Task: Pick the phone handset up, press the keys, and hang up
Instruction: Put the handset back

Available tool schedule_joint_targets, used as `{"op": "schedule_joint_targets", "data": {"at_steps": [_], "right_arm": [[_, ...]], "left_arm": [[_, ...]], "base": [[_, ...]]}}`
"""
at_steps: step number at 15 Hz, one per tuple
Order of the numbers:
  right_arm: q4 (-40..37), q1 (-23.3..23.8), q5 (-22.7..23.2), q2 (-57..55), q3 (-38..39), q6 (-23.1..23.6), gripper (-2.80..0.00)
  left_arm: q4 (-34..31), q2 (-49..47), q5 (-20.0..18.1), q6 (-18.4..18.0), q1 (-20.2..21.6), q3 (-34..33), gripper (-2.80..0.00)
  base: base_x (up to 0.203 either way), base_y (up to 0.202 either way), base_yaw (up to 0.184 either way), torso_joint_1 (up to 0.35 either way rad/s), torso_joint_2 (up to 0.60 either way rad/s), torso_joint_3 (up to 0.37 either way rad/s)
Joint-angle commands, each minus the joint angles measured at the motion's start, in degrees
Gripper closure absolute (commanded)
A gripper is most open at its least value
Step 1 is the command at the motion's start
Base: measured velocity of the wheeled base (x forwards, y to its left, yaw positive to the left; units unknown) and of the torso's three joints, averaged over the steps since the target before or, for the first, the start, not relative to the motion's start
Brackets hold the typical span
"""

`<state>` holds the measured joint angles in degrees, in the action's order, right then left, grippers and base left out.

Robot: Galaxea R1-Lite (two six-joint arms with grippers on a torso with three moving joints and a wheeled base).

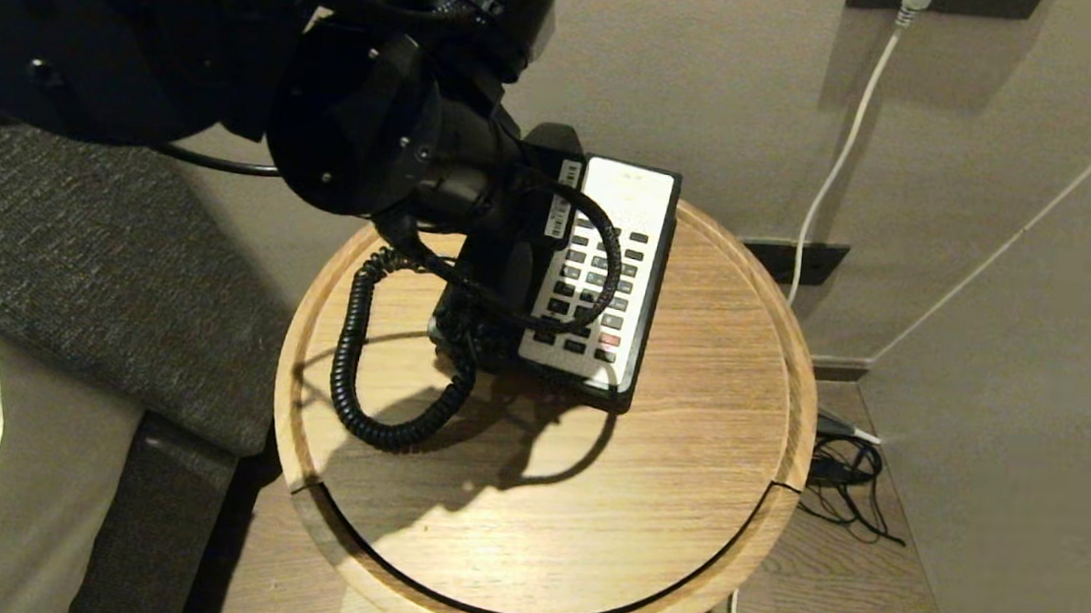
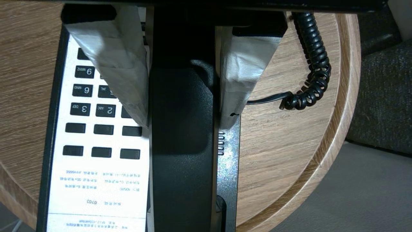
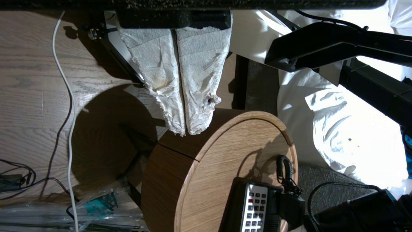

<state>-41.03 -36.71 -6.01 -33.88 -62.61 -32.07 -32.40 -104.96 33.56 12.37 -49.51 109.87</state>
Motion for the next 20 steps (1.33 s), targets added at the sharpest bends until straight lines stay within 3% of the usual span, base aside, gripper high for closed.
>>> {"op": "schedule_joint_targets", "data": {"at_steps": [1, 20], "right_arm": [[-0.19, -0.03, -0.05, 0.45, 0.97, -0.18, 0.00], [-0.26, -0.03, 0.65, 2.10, 3.33, -0.18, 0.00]], "left_arm": [[-0.16, -0.29, 0.19, 0.11, -0.70, -0.10, 0.00], [-0.12, -2.02, 0.54, 0.81, -0.85, -1.50, 0.00]], "base": [[0.000, 0.000, 0.000, 0.000, 0.00, 0.000], [0.000, 0.000, 0.000, 0.000, 0.00, 0.000]]}}
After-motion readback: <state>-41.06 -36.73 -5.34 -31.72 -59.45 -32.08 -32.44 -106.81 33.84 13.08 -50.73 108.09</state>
